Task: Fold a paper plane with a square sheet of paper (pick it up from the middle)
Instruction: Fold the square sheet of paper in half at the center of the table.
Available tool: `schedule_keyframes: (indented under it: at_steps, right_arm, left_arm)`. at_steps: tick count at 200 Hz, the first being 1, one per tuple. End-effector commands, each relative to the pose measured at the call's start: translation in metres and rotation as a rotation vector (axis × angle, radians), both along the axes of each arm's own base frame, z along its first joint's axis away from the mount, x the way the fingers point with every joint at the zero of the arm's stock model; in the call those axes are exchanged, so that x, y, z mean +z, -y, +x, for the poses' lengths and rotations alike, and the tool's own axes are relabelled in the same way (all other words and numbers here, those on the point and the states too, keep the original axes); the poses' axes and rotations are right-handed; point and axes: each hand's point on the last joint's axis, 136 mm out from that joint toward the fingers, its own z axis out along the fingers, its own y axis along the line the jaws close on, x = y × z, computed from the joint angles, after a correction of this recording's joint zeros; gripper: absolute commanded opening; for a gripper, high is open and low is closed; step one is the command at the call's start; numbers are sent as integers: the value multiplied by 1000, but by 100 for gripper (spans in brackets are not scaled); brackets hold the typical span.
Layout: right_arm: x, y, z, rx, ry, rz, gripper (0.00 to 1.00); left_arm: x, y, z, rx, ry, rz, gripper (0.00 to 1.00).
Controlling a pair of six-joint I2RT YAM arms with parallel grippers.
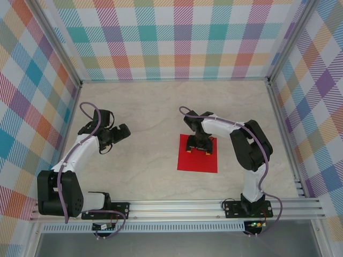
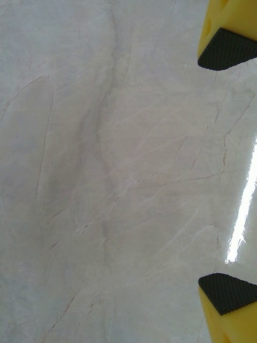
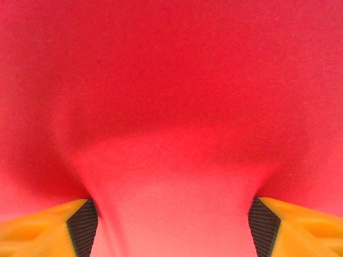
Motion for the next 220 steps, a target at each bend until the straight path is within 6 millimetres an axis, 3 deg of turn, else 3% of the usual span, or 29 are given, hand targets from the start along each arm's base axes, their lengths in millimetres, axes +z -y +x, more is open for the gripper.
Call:
schedule_keyframes:
  at_steps: [1,59,84,143,190,205,220]
  right_arm:
    - [-36,1,-10,24,-56,-10,74]
    - [-20,-8,0,24,-7,32,69]
    - [-3,-20,8,15,49,109,58]
    - [57,-91,23,50,170,561,28]
    - [124,-133,22,159,252,945,28]
    - [127,-134,21,162,237,993,29]
    - [114,-128,22,137,209,966,28]
  left_arm:
    - [6,4,2,-13,-1,0,100]
    - [5,8,2,-23,-4,-18,100]
    - [3,13,3,-33,-7,-45,100]
    - [-6,49,3,-93,2,-201,98]
    - [-8,92,4,-159,49,-333,93]
    - [-6,101,6,-182,70,-336,92]
    - [-5,108,7,-197,84,-337,92]
